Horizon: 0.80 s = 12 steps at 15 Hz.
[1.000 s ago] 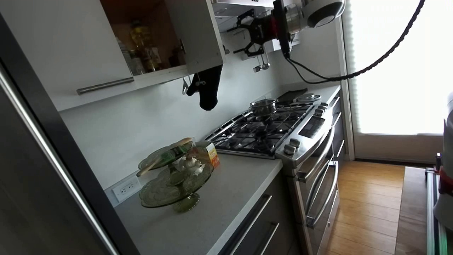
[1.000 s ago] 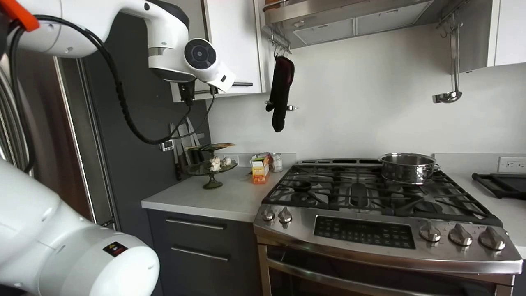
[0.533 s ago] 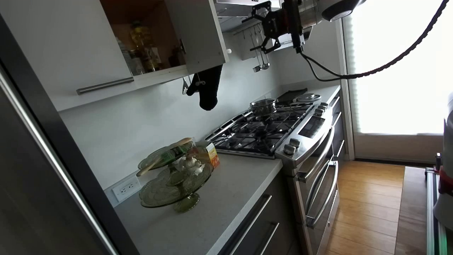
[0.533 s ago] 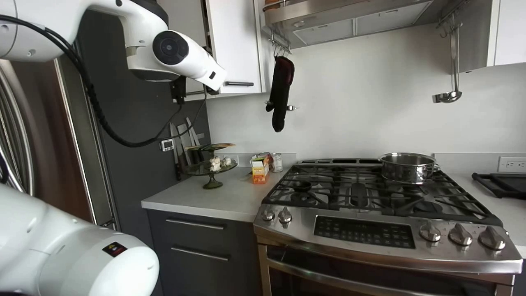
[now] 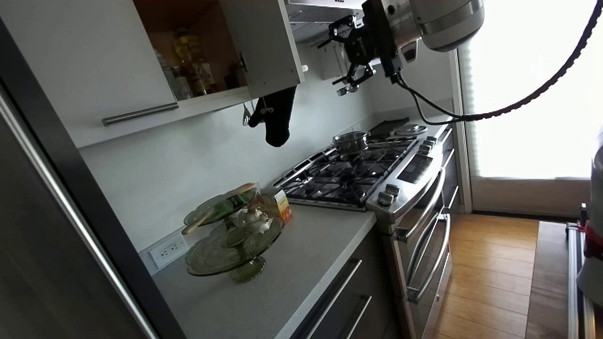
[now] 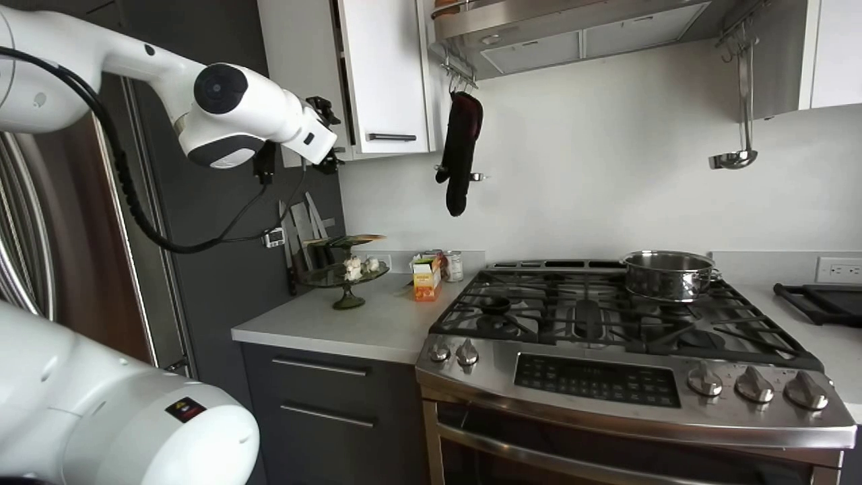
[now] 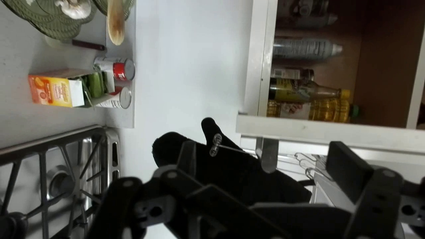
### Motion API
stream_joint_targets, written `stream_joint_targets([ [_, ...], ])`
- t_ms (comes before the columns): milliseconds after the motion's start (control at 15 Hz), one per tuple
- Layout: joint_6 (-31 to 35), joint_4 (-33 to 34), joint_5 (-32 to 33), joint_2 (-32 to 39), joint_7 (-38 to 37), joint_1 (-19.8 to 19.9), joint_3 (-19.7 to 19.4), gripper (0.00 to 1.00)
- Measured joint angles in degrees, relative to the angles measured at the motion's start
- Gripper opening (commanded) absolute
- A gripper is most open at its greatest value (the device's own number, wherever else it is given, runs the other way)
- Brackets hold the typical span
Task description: Open the right door of the top drawer
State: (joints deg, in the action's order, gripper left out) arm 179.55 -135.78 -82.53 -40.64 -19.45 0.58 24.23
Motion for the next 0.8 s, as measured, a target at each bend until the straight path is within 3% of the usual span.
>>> stream_joint_targets([
  [200,-6.53,0.65,3.73,-0.48,-4.04,-0.01,1.1,1.0],
  [400,-10.92,3.02,5.8,-0.67,-2.98,-1.24,-0.09,1.0],
  [600,-10.89,7.24,4.28,0.68,5.28,-2.66,-2.27,1.0],
  [800,-6.75,13.12,-2.85,4.04,17.26,-4.11,-4.24,1.0],
])
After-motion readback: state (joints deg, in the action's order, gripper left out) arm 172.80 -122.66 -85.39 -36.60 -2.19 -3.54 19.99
